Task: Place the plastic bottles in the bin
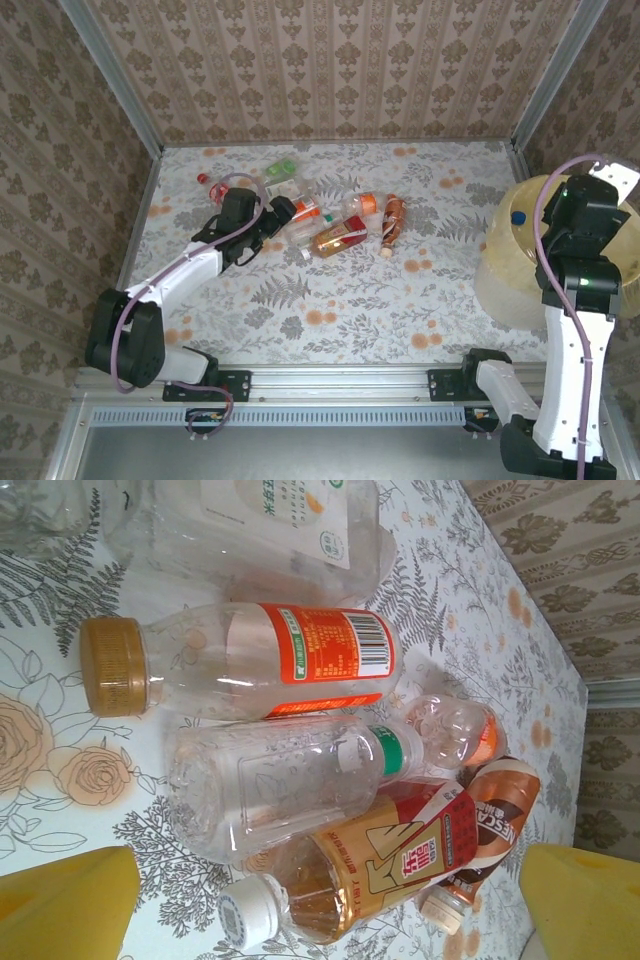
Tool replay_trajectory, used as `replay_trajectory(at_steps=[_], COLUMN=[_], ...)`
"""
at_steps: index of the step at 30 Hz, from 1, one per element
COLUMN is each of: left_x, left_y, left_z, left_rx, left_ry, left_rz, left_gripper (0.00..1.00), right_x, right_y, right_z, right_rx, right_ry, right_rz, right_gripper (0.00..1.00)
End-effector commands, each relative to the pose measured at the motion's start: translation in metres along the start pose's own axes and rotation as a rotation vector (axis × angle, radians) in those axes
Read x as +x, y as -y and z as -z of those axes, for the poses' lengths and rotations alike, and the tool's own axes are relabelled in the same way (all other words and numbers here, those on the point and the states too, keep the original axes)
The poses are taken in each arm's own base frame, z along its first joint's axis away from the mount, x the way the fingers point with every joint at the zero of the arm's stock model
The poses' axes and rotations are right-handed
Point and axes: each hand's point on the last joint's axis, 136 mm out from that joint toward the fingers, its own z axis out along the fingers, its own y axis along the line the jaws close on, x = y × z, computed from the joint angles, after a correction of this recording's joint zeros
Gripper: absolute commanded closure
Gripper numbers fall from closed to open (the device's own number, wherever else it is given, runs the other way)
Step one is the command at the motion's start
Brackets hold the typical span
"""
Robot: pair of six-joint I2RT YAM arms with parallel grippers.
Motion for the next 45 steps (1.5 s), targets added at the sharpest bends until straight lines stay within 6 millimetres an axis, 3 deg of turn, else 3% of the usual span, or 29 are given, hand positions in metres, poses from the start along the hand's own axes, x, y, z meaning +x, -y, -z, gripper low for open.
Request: replay_trajectory(at_steps=[1,6,11,19,34,45], left_x=[-0.007,-0.013,-0.021,-0.02,-0.018,-0.018], left_y=[-0.005,-0.008,-0.003,-0.003,-0.006,-0.014], left_z=[0.013,0.019,0.027,0.026,0.022,0.019], left_rx=[-0.019,-0.027,-0.036,-0.033,-0.045,-0.086], left_ry=[0.049,0.084,0.116,0.111,0.099,0.094], left_rz=[-0.034,-0.058,-0.124,-0.137,-0.14,-0.138], left_gripper=[0.0,0.0,0.0,0.0,0.0,0.0], right_x=[0.023,0.044,0.063,0.06,0.056,0.033], right_y=[0.017,0.031,0.036,0.031,-0.009,-0.071], right_z=[-0.009,-0.018,-0.023,-0.022,-0.021,0.001], right_rx=[0.108,0.213,0.251,0.211,-0.021,-0.321], right_ry=[-0.071,-0.12,-0.147,-0.123,-0.13,-0.075], right_rz=[0.009,0.035,0.026,0.007,-0.055,-0.054], right_gripper=[0.61,0.55,0.2,0.0,0.0,0.0])
